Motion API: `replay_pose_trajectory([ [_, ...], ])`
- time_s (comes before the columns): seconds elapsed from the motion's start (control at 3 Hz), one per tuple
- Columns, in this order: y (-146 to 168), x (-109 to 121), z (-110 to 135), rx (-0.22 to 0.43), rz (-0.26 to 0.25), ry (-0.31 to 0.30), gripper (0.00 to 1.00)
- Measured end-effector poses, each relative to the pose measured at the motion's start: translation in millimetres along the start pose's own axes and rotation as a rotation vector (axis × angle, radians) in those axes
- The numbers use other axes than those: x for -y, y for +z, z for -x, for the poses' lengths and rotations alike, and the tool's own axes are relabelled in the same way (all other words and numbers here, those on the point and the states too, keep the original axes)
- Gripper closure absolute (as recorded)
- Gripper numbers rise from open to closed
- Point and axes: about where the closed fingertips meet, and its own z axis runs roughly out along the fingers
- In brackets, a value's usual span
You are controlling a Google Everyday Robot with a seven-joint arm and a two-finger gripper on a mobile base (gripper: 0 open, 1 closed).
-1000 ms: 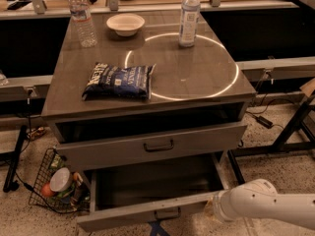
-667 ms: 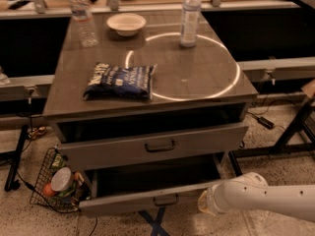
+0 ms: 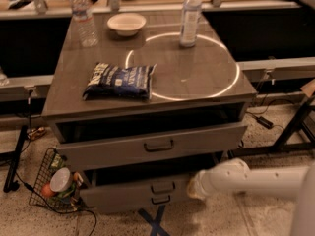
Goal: Close middle drawer
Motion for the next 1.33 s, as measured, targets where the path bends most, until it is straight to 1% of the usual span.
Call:
replay_pose_trajectory([
  [0.33,2,2,1,0.003,-0.003,-0.004,1.00],
  [0.67,9,24,2,0.002,-0.024,-0.017,1.00],
  [1.0,8,43,-6,-0.028,-0.026,-0.025,1.00],
  [1.33,-9,44,-19,-0.078,-0.004,-0.024,1.00],
])
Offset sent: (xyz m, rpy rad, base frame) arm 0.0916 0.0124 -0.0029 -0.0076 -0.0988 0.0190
